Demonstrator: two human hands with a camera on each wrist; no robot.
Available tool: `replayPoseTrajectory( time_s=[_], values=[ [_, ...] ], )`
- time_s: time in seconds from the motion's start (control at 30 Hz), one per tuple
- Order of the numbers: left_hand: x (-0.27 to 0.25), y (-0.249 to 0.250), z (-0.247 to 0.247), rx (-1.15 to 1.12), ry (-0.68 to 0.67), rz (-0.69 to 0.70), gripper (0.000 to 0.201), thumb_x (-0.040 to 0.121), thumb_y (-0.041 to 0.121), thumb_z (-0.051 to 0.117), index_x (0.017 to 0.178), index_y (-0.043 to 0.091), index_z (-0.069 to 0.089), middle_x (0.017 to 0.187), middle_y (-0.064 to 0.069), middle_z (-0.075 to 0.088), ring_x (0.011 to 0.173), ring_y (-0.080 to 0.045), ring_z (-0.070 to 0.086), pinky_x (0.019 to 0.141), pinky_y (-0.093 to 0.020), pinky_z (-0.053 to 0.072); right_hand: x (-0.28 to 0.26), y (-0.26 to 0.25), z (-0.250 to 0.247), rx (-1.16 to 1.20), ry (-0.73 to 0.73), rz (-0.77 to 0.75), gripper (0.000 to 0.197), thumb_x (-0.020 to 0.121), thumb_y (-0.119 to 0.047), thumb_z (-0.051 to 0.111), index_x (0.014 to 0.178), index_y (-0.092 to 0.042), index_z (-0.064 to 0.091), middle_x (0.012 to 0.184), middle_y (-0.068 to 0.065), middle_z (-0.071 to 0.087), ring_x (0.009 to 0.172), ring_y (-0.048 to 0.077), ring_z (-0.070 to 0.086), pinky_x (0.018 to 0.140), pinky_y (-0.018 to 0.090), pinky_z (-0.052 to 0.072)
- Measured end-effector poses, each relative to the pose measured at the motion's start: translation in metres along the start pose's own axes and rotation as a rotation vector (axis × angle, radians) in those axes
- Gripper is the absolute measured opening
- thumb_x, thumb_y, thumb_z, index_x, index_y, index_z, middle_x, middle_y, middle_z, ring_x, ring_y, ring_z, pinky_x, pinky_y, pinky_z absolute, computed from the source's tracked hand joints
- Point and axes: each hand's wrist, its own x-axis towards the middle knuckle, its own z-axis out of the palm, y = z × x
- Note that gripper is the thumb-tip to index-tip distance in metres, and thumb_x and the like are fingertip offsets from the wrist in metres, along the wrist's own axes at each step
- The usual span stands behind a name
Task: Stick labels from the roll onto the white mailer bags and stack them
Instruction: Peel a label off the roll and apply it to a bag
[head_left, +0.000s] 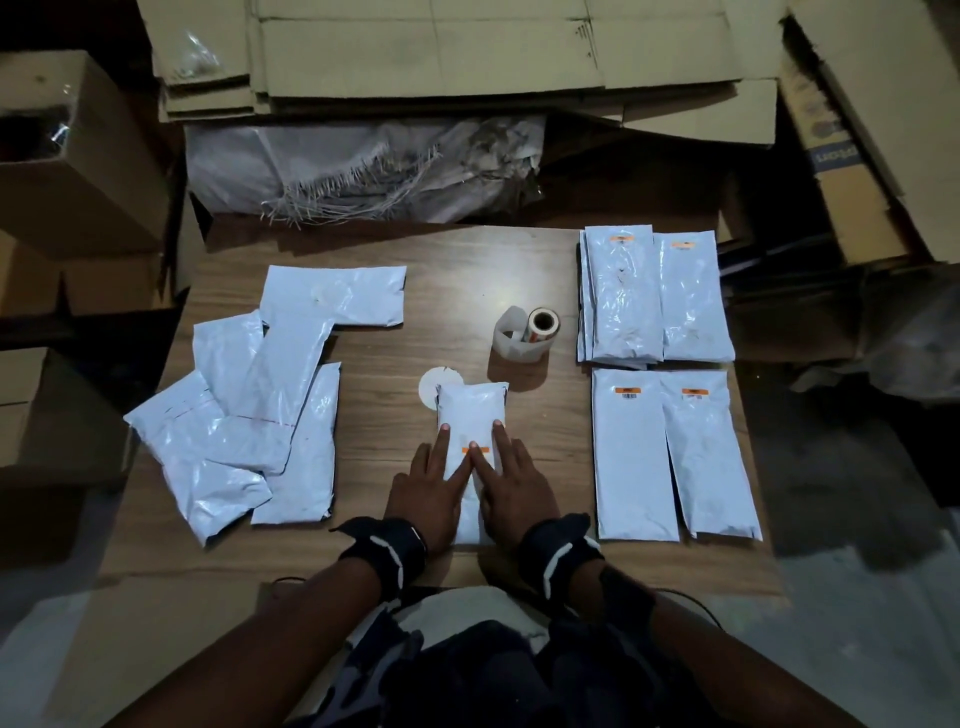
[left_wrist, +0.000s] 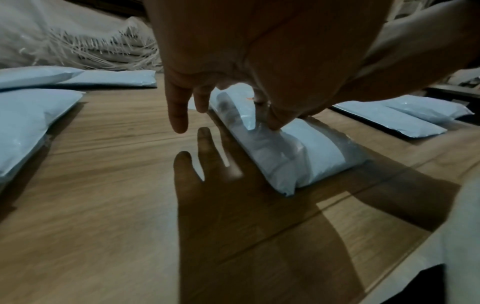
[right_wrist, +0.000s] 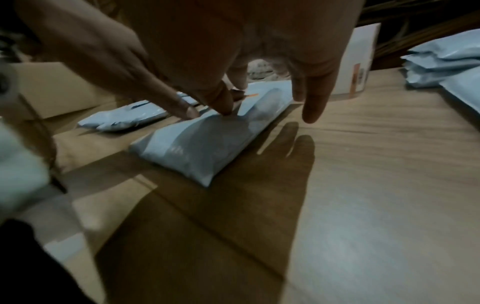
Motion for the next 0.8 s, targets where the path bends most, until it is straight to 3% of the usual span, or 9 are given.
replayPoseTrajectory(
  time_s=[0.1,0.17,0.27,0.4,0.5,0.57,0.63,0.7,0.8],
  values=[
    [-0.001,0.004,-0.001,0.035,-0.023,-0.019,0.076,0.097,0.038,0.04,0.155,0.026,-0.008,0.16,-0.012,-0.022,0.142,-0.036,0.016,0.093,-0.048,0.042,0.0,-0.001,0.008,-0.073,-0.026,0.062,0.073,0.077,-0.027,0.057,0.146,-0.016,0.04,0.156,0.024,0.024,0.13,0.05,0.042,0.082,0.052,0.055],
    [-0.002,0.006,0.0,0.047,-0.026,-0.072,0.075,0.099,0.039,0.037,0.155,0.016,-0.008,0.16,-0.013,-0.021,0.144,-0.035,0.017,0.095,-0.048,0.042,0.0,-0.004,0.008,-0.076,-0.014,0.082,0.072,0.077,-0.032,0.048,0.145,-0.012,0.041,0.155,0.023,0.027,0.129,0.049,0.044,0.079,0.052,0.056],
    [-0.001,0.008,-0.001,0.022,-0.022,-0.143,0.078,0.099,0.039,0.036,0.153,0.007,-0.01,0.161,-0.016,-0.015,0.145,-0.032,0.017,0.098,-0.046,0.041,0.001,-0.009,0.005,-0.068,0.006,0.12,0.081,0.078,-0.035,0.045,0.151,-0.005,0.026,0.159,0.022,0.015,0.136,0.048,0.034,0.086,0.051,0.052],
    [-0.002,0.006,-0.003,-0.022,-0.017,-0.063,0.081,0.096,0.032,0.043,0.154,0.022,-0.011,0.16,-0.016,-0.02,0.142,-0.035,0.018,0.091,-0.044,0.044,-0.004,-0.008,0.008,-0.113,-0.048,0.075,0.089,0.074,-0.034,0.061,0.153,-0.018,0.024,0.16,0.02,0.012,0.135,0.048,0.035,0.08,0.049,0.054],
    [-0.002,0.006,-0.004,-0.034,-0.088,-0.114,0.078,0.097,0.037,0.039,0.154,0.023,-0.011,0.16,-0.015,-0.019,0.143,-0.034,0.018,0.095,-0.045,0.042,-0.005,-0.007,0.01,-0.06,-0.053,0.145,0.078,0.076,-0.036,0.053,0.149,-0.015,0.034,0.157,0.021,0.023,0.133,0.047,0.04,0.081,0.052,0.054],
    [-0.002,0.005,-0.006,-0.116,-0.085,-0.192,0.078,0.098,0.042,0.039,0.155,0.014,-0.005,0.162,-0.014,-0.008,0.143,-0.032,0.022,0.102,-0.046,0.039,-0.007,-0.006,0.009,0.019,-0.011,0.207,0.076,0.083,-0.038,0.044,0.152,-0.012,0.026,0.16,0.02,0.016,0.14,0.042,0.031,0.099,0.052,0.046],
    [-0.001,-0.002,-0.008,-0.277,-0.028,-0.217,0.073,0.095,0.046,0.043,0.152,0.01,0.013,0.157,-0.015,0.02,0.135,-0.03,0.036,0.102,-0.045,0.041,-0.007,-0.002,0.003,0.168,-0.03,0.31,0.076,0.087,-0.044,0.047,0.152,-0.013,0.021,0.16,0.014,0.015,0.143,0.034,0.025,0.11,0.044,0.035],
    [0.004,-0.011,-0.012,-0.455,0.038,-0.174,0.068,0.089,0.052,0.048,0.144,0.017,0.028,0.136,-0.011,0.049,0.117,-0.029,0.052,0.093,-0.043,0.047,-0.003,0.006,-0.004,0.292,-0.006,0.333,0.076,0.085,-0.052,0.054,0.146,-0.014,0.027,0.148,0.01,0.036,0.131,0.031,0.04,0.104,0.04,0.039],
    [0.012,-0.017,-0.021,-0.689,0.04,-0.084,0.089,0.074,0.065,0.054,0.147,0.026,0.021,0.132,-0.006,0.053,0.114,-0.026,0.056,0.093,-0.045,0.049,0.007,0.01,-0.015,0.498,-0.034,0.306,0.076,0.078,-0.052,0.066,0.139,-0.024,0.033,0.129,0.002,0.055,0.115,0.023,0.055,0.093,0.039,0.048]
  ],
)
